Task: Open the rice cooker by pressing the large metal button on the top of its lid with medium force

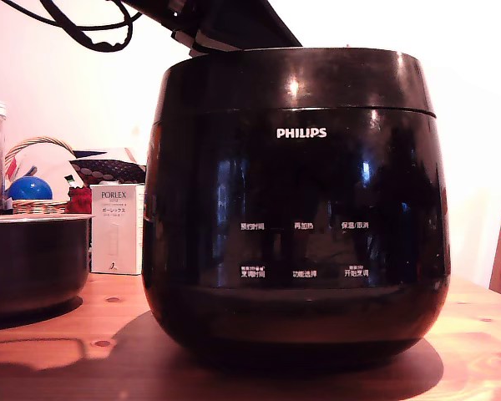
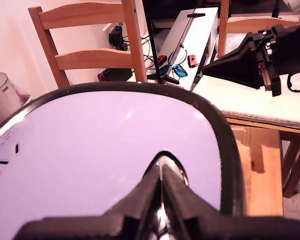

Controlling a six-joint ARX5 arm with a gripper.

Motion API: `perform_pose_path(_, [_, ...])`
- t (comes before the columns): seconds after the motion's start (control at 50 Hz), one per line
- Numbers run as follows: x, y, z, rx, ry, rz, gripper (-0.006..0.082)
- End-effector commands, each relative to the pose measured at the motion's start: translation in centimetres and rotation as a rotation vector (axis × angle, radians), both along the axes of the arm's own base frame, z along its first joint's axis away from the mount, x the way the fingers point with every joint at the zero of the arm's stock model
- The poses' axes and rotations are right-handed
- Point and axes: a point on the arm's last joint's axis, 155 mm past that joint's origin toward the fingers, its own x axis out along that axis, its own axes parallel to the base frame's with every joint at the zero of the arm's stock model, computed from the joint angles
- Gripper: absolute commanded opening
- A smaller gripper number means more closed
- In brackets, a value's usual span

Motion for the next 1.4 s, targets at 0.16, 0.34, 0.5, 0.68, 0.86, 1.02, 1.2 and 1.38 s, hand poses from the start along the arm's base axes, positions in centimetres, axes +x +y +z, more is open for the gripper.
perform_pose_path(0.16, [0.1, 0.5, -5.6, 0.064, 0.095, 0.031, -0.0021])
perform_pose_path(0.34, [0.9, -0.8, -1.6, -0.13, 0.151, 0.086, -0.0021])
perform_pose_path(0.5, [2.6, 0.0, 1.3, -0.2, 0.071, 0.176, -0.0021])
perform_pose_path(0.68, [4.3, 2.4, 4.3, -0.246, -0.006, 0.287, -0.0021])
perform_pose_path(0.86, [5.8, 6.3, 6.6, -0.26, -0.059, 0.411, -0.0021])
perform_pose_path(1.02, [6.9, 10.7, 8.4, -0.26, -0.108, 0.535, -0.0021])
perform_pose_path(1.2, [7.9, 16.3, 10.3, -0.256, -0.175, 0.686, -0.0021])
perform_pose_path(1.38, [8.0, 21.1, 11.7, -0.267, -0.213, 0.809, -0.0021])
